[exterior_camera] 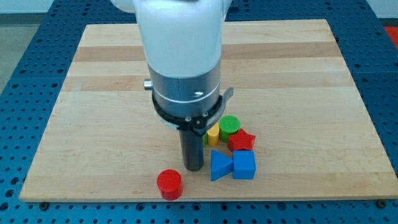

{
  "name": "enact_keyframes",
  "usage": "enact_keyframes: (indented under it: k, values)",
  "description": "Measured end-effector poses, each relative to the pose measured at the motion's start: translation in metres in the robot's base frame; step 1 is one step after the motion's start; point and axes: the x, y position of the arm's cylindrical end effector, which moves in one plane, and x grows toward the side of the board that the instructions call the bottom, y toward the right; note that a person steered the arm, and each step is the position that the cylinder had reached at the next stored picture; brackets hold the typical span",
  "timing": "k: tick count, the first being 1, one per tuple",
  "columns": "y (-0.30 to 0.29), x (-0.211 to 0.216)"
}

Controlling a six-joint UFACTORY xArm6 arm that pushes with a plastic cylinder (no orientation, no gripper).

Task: Slide the red circle diagonally to the bottom left side of the green star

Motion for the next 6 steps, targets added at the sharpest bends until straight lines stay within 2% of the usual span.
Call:
enact_keyframes:
  k: [1, 3, 4, 5, 6]
  values:
    - [0.000, 0.033]
    - [-0.005, 0.041]
    - [-0.032, 0.040]
    - [-0.053, 0.035]
    - [-0.053, -0.008]
